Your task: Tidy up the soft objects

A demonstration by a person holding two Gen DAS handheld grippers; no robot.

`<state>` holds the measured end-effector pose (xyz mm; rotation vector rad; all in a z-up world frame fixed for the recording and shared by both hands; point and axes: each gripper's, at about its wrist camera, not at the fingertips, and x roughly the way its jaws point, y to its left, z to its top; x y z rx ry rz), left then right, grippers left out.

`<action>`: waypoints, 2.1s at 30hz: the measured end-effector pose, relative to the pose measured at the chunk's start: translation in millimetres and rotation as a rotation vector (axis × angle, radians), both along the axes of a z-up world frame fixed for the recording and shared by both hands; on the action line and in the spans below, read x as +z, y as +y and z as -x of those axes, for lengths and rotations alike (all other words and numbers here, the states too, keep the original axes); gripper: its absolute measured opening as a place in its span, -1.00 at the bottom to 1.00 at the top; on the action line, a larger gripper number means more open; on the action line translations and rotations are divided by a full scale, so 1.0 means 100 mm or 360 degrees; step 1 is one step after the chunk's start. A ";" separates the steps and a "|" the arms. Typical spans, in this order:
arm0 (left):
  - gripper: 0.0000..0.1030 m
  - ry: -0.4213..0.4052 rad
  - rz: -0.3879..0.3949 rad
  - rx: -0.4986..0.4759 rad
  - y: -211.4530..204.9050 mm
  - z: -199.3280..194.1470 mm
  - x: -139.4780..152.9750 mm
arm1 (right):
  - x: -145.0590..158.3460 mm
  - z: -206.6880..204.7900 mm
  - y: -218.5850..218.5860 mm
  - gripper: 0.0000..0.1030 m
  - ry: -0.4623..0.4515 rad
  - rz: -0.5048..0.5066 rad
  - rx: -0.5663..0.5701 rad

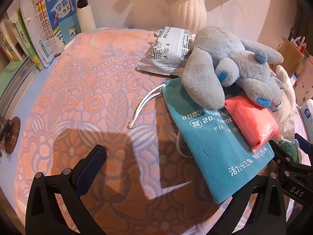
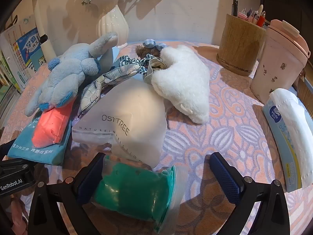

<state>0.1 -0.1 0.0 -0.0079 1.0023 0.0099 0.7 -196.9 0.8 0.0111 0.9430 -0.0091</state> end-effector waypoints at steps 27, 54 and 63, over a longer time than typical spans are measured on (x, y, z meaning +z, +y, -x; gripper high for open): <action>0.98 -0.0358 -0.0025 -0.0115 -0.09 1.30 1.02 | 0.92 1.34 0.11 1.00 -0.0317 0.0063 -0.0001; 0.98 -0.0430 -0.0087 -0.0053 -0.21 1.56 1.07 | 1.04 1.60 -0.02 1.00 -0.0383 -0.0017 -0.0048; 0.98 -0.0414 -0.0074 -0.0060 -0.17 1.53 1.03 | 1.00 1.58 0.01 1.00 -0.0362 -0.0032 -0.0047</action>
